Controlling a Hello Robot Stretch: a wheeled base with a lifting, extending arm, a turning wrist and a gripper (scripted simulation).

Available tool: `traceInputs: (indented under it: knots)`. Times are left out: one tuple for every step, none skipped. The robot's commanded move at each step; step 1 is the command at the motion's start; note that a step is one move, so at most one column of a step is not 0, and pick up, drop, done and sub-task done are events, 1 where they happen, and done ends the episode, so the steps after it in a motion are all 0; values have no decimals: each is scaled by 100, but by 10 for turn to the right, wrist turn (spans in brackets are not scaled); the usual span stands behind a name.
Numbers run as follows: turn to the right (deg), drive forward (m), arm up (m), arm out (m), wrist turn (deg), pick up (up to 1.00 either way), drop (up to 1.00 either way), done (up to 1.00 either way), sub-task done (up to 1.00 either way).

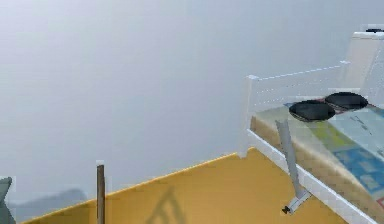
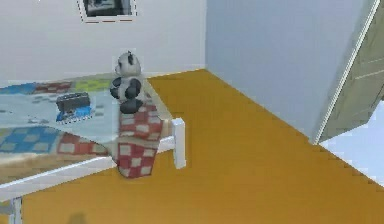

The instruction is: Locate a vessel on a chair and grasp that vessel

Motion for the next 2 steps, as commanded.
traceInputs:
  knots:
    - [30,0,0,0,0,0,0,0,0]
    - [0,30,0,0,0,0,0,0,0]
